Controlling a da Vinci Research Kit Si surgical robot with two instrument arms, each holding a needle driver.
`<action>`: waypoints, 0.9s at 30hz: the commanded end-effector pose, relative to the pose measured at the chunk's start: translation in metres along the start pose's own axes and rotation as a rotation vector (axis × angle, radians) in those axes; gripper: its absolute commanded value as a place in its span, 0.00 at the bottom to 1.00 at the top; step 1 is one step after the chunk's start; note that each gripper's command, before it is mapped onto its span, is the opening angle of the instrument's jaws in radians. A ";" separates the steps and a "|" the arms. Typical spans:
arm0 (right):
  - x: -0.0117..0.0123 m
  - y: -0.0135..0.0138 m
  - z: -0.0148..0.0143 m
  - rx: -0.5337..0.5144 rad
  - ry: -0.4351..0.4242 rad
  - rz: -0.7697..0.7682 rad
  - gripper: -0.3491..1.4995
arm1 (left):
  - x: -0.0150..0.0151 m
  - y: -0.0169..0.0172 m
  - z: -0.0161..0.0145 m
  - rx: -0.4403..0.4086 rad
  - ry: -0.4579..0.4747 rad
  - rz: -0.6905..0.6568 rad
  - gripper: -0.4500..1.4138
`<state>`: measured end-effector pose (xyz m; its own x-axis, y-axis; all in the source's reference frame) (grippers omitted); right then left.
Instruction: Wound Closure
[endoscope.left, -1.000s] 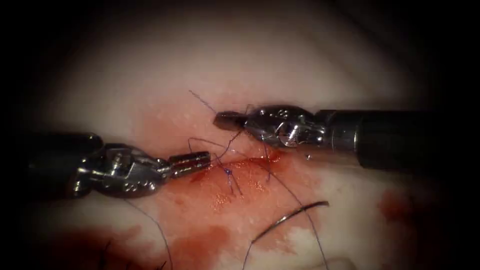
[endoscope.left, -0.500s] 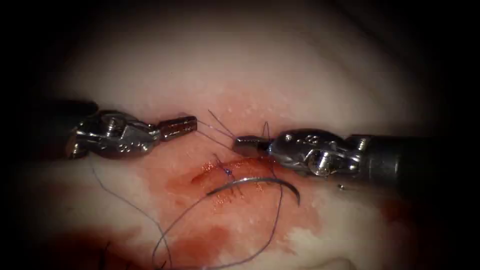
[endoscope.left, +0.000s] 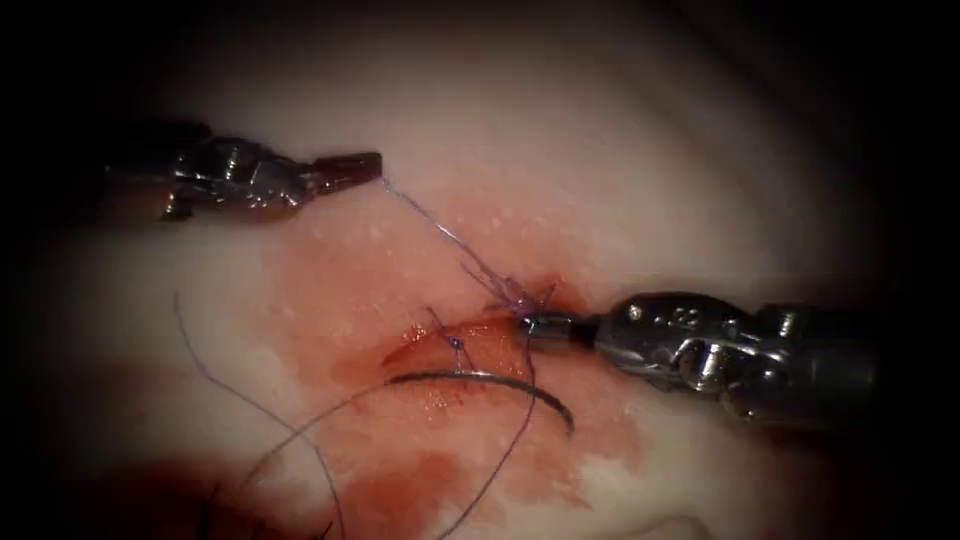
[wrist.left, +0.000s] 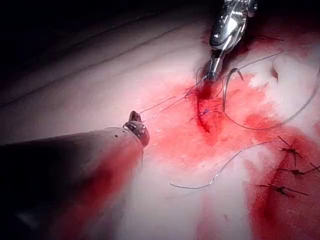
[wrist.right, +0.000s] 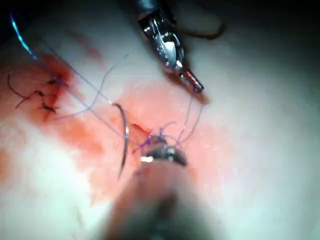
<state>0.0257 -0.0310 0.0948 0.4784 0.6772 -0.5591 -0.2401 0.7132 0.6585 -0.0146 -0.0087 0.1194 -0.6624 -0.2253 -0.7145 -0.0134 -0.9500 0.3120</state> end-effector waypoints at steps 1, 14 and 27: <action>0.0000 -0.0005 0.0007 0.035 -0.004 -0.008 0.00 | -0.0005 -0.0004 0.0009 0.003 -0.004 -0.002 0.00; -0.0013 -0.0045 -0.0014 0.178 -0.009 -0.108 0.00 | -0.0044 -0.0041 0.0029 0.020 -0.039 -0.019 0.00; -0.0017 -0.0088 -0.0023 0.285 0.018 -0.174 0.00 | -0.0068 -0.0071 0.0049 0.033 -0.063 -0.031 0.00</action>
<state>0.0243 -0.0378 0.0885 0.4777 0.5528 -0.6828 0.0941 0.7405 0.6654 -0.0131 0.0005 0.1248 -0.7086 -0.1784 -0.6827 -0.0598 -0.9488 0.3101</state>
